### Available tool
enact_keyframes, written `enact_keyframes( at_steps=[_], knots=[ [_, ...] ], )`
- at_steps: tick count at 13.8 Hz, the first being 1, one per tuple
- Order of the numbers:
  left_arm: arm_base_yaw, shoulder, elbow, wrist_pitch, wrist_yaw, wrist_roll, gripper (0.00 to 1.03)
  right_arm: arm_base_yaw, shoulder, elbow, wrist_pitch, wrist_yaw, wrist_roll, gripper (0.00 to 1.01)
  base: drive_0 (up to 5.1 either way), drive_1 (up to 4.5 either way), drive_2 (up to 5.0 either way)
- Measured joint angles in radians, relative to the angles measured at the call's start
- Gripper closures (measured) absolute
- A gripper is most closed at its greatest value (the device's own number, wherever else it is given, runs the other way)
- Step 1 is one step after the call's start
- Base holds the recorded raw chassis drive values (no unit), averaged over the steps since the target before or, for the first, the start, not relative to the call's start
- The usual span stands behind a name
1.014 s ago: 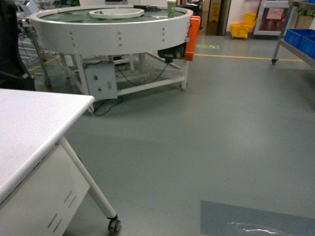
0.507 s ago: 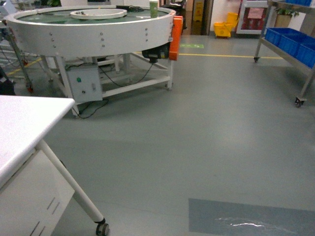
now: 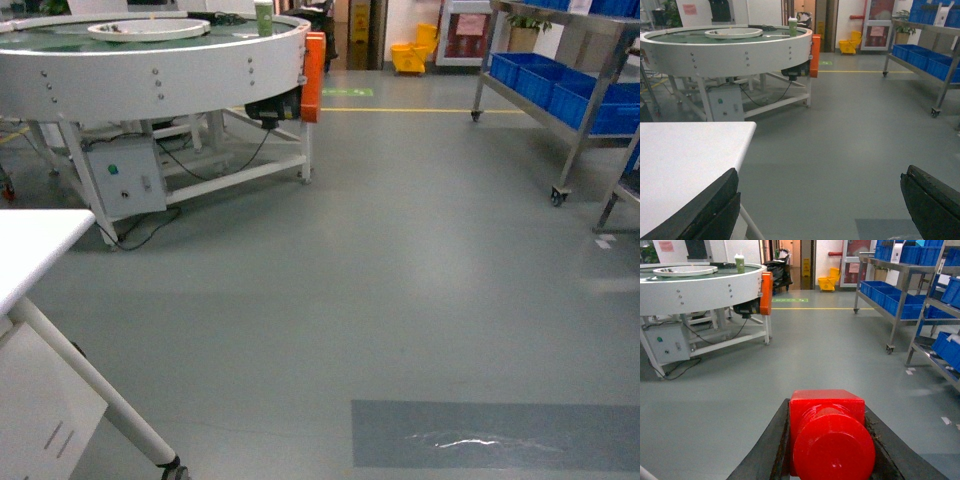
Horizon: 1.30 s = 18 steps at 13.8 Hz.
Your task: Pick red block from blue box to shelf
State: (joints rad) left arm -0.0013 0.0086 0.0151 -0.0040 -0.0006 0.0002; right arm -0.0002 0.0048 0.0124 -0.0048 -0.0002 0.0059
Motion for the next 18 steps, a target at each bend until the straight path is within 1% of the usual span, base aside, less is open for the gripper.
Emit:
enact_keyframes(
  at_steps=[1,11,15,18],
  knots=[
    [0.000,0.000,0.000,0.000,0.000,0.000,0.05,0.000,0.000,0.000,0.000,0.000,0.000,0.73,0.0,0.00,0.0],
    [0.000,0.000,0.000,0.000,0.000,0.000,0.05,0.000,0.000,0.000,0.000,0.000,0.000,0.73,-0.1,3.91,-4.0],
    [0.000,0.000,0.000,0.002,0.000,0.000,0.05,0.000,0.000,0.000,-0.001,0.000,0.000,0.73,2.6,2.16,-5.1],
    [0.000,0.000,0.000,0.002,0.000,0.000,0.05,0.000,0.000,0.000,0.004,0.000,0.000,0.73,0.1,4.10,-3.9]
  ],
)
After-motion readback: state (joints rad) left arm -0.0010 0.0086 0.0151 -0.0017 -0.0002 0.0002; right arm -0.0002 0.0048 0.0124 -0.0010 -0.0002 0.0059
